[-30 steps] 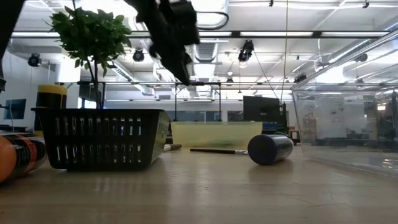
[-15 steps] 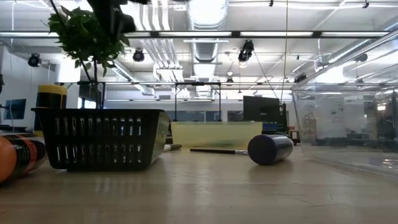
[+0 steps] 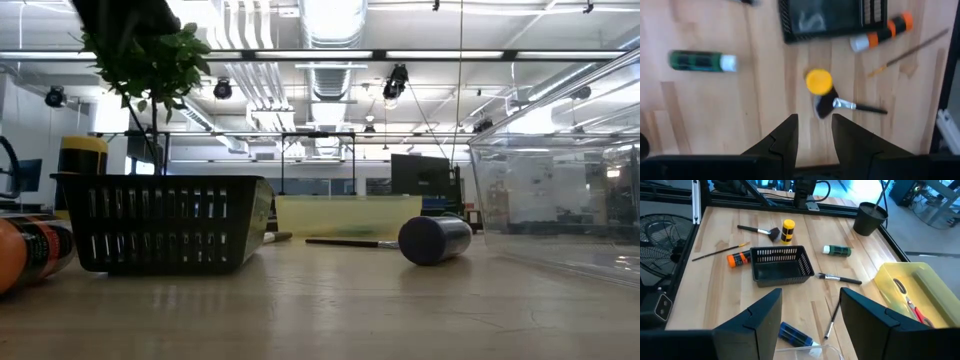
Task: Pick & Place Paint Supplies
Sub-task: Put the highlighter brush into the transparent bin
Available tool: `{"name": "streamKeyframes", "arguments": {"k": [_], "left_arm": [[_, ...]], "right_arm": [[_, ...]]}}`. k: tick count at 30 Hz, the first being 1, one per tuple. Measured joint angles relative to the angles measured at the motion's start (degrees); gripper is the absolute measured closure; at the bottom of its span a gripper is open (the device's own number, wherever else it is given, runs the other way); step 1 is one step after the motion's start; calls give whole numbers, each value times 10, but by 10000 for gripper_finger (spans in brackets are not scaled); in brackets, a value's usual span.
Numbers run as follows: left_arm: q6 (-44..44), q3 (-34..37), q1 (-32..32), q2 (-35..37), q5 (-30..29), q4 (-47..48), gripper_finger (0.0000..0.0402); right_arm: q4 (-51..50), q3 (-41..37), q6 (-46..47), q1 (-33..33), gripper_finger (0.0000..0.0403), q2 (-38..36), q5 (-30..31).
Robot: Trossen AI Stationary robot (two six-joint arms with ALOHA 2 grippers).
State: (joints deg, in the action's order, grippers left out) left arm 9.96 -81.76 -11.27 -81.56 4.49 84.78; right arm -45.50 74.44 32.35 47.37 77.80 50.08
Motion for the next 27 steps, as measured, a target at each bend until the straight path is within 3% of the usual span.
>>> {"name": "streamKeyframes", "arguments": {"k": [13, 23, 27], "left_arm": [[49, 135, -48, 0, -2, -50, 273], [60, 139, -49, 0, -22, -71, 273], [45, 127, -49, 0, -24, -121, 273]], "right_arm": [[26, -1, -45, 0, 205, 0, 16], [29, -1, -45, 0, 205, 0, 16], [30, -1, -45, 0, 205, 0, 15]]}}
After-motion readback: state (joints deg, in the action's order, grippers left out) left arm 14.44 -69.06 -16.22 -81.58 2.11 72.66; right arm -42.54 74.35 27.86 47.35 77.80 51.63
